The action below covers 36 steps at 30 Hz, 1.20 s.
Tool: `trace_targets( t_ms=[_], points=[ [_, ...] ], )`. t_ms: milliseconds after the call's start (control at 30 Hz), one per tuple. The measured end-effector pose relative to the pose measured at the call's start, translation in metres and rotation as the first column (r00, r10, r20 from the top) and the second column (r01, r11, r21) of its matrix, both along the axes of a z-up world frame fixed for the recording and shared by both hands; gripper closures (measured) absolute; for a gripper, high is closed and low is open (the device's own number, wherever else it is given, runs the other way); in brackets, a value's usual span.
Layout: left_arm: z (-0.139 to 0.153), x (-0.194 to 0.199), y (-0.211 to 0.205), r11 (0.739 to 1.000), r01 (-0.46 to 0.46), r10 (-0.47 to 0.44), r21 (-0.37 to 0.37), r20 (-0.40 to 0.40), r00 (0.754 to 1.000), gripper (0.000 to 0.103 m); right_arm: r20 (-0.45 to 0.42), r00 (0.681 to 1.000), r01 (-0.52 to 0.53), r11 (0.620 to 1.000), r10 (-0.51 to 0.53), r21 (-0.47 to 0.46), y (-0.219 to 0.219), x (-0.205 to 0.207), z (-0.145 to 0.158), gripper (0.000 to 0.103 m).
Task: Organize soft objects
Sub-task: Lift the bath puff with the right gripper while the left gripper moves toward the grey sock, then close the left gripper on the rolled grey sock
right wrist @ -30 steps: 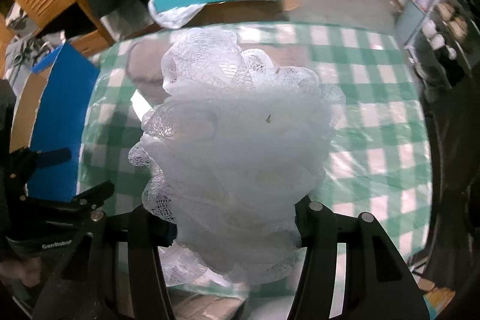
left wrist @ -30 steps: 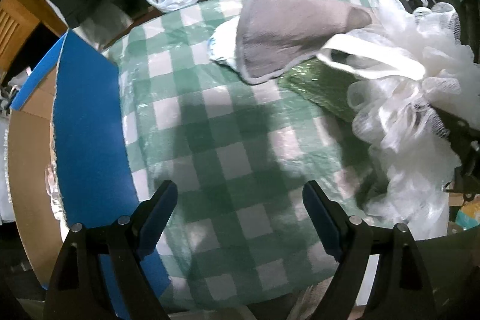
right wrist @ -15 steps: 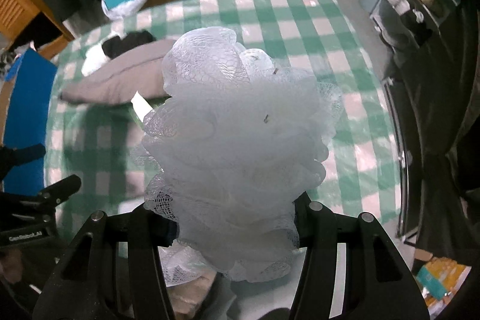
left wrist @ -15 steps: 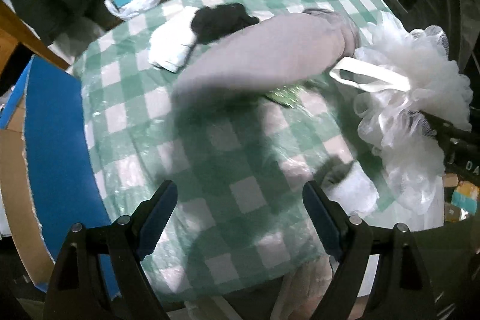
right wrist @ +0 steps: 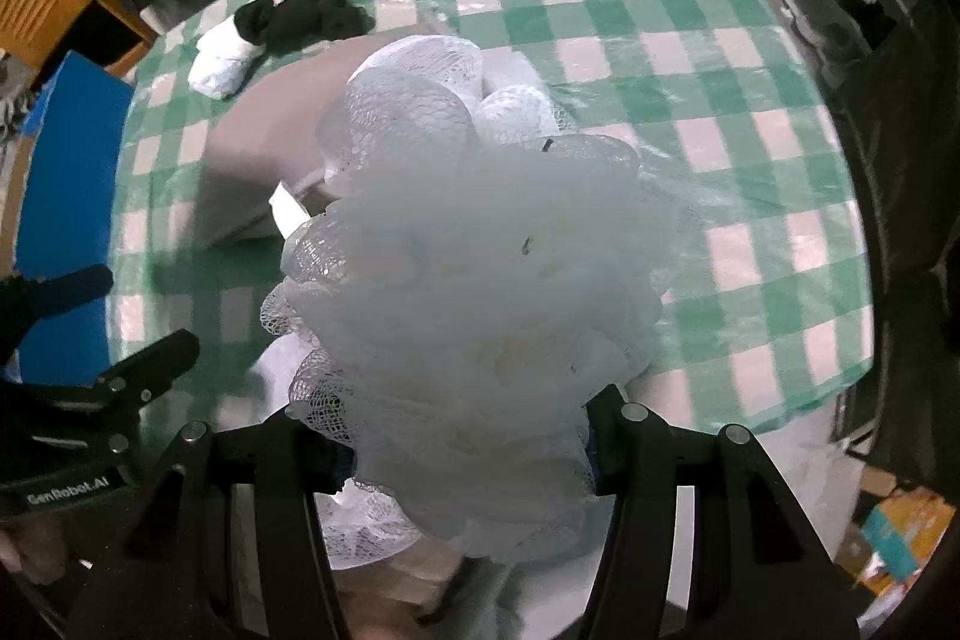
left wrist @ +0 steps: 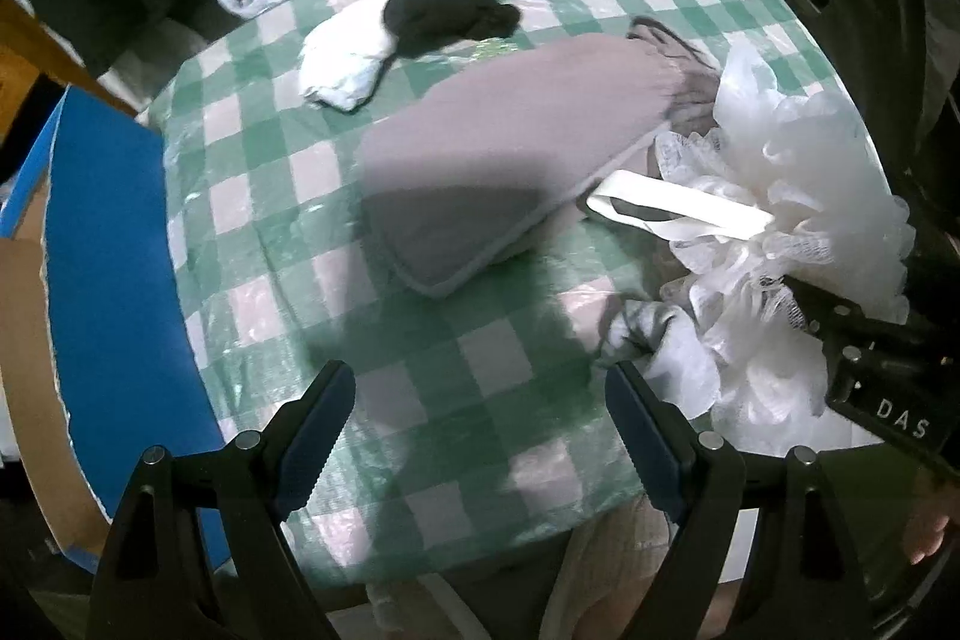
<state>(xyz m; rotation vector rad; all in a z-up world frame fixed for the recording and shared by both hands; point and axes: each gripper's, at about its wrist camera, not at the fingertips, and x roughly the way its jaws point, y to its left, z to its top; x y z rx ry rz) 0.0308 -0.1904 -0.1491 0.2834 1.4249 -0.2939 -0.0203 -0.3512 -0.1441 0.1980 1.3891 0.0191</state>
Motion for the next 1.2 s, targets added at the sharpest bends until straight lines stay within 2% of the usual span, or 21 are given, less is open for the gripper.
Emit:
trace_targets(
  t_ms=[67,167,200,433,533,567,600,700,933,1200],
  points=[
    [-0.001,0.002,0.008,1.0,-0.022,0.022,-0.005,-0.002,1.0,0.016,-0.004,1.0,-0.007,1.0,0.007,-0.003,0.008,0.002,-0.002,0.043],
    [-0.004,0.002,0.013,0.999,-0.035,0.035,-0.011,-0.011,0.999,0.016,-0.026,0.999,-0.029,0.999,0.028,-0.029,0.019,0.005,-0.006,0.024],
    [-0.005,0.001,0.013,0.999,-0.036,0.036,-0.012,-0.014,0.999,0.016,-0.032,0.999,-0.032,0.998,0.03,-0.046,0.02,0.005,-0.008,0.021],
    [-0.014,-0.005,0.0,1.0,0.014,-0.015,-0.024,-0.046,0.999,0.016,-0.046,0.999,0.007,0.999,-0.009,-0.046,0.01,0.013,-0.027,0.02],
    [-0.016,-0.008,-0.007,0.999,0.036,-0.037,-0.025,-0.048,0.998,0.016,-0.047,0.999,0.006,1.0,-0.007,-0.018,0.004,0.016,-0.031,0.021],
    [-0.017,-0.008,-0.01,0.999,0.038,-0.04,-0.032,-0.053,0.998,0.016,-0.049,0.999,-0.001,1.0,0.001,-0.013,0.003,0.017,-0.032,0.024],
    [-0.019,-0.009,-0.012,0.998,0.04,-0.043,-0.038,-0.06,0.997,0.016,-0.047,0.999,-0.007,1.0,0.007,-0.011,0.002,0.018,-0.032,0.032],
    [-0.022,-0.009,-0.019,0.997,0.05,-0.054,-0.054,-0.076,0.996,0.016,-0.039,0.999,-0.023,1.0,0.023,-0.009,-0.004,0.017,-0.03,0.044],
    [-0.032,-0.013,-0.038,0.995,0.078,-0.085,-0.068,-0.106,0.991,0.016,-0.011,0.999,0.038,0.999,-0.038,0.003,-0.031,0.007,-0.02,0.046],
    [-0.05,-0.014,-0.048,0.994,0.065,-0.078,-0.089,-0.158,0.984,0.016,0.014,1.0,0.015,0.999,-0.014,-0.041,-0.034,-0.004,-0.01,0.047]
  ],
)
